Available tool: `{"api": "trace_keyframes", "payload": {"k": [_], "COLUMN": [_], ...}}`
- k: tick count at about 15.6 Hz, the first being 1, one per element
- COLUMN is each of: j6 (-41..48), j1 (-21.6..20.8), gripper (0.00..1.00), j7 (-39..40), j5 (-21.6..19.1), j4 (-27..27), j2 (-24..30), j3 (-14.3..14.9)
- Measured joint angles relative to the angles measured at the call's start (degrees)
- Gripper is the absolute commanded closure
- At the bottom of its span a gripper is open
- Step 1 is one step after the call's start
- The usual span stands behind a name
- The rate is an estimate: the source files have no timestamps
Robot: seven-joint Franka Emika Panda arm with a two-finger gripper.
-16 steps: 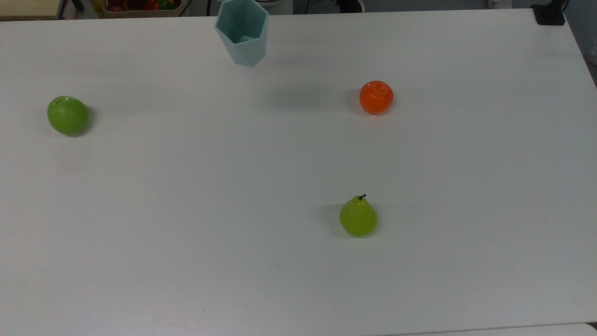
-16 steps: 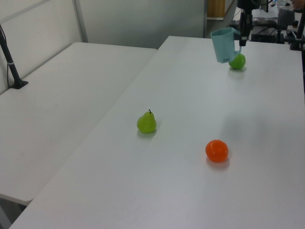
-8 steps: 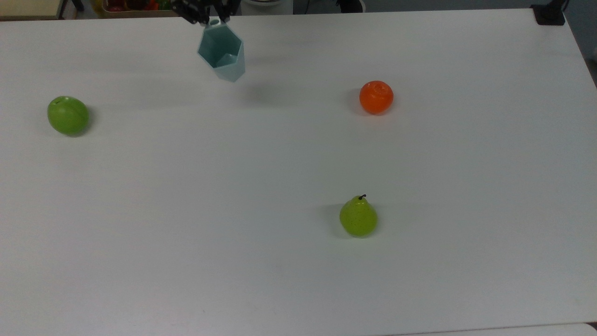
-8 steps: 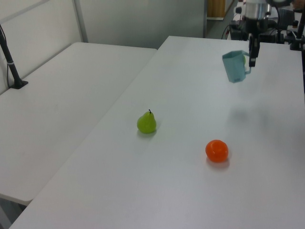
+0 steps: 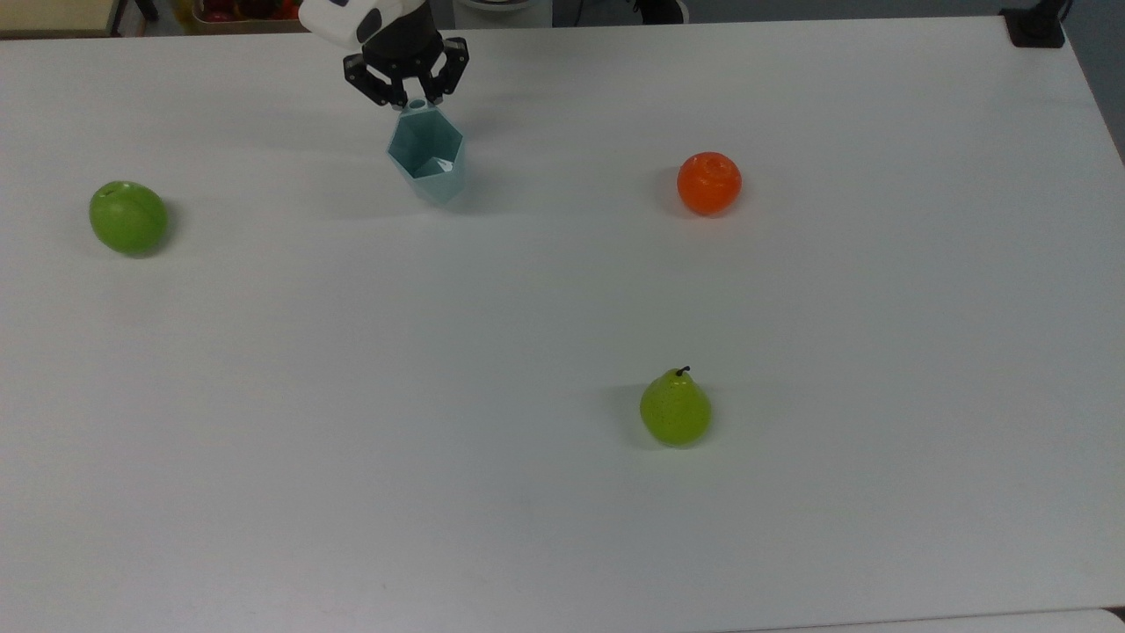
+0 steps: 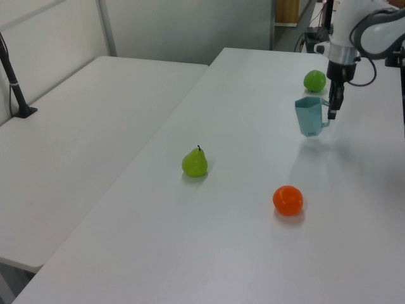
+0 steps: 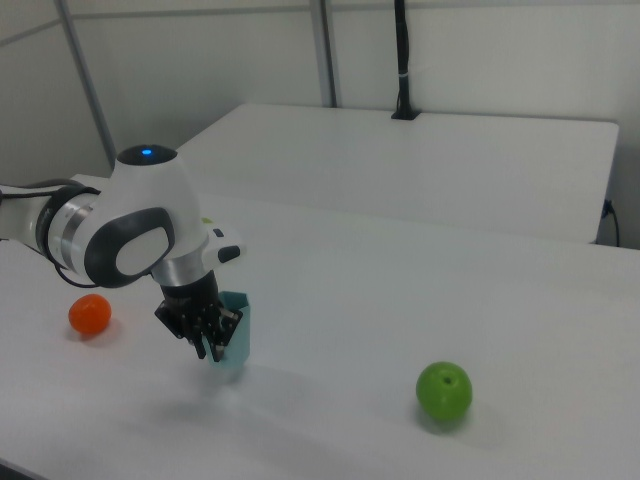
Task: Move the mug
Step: 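Lower the mug onto the table and open the gripper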
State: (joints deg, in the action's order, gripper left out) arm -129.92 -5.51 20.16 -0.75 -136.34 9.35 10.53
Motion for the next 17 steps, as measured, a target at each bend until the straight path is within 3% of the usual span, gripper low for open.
{"api": "trace_keyframes", "payload": {"k": [5,7,11,17], "j6": [-7.4,-9.3,-10.0,-8.5], "j1": [-0.1,-0.2,-0.2,-0.3], "gripper": [0.95,0.90,0.53,0.27], "j7": [-0.1,-0.5,-1.2,-1.5], "j5": [0.1,0.1,0.1,0.1], "j4": [-1.2,-1.1,-1.1,-1.1], "j2": [-3.8,-4.7,-5.0,-6.7], "j3": [-0.1,-0.1,-0.1,-0.3]}}
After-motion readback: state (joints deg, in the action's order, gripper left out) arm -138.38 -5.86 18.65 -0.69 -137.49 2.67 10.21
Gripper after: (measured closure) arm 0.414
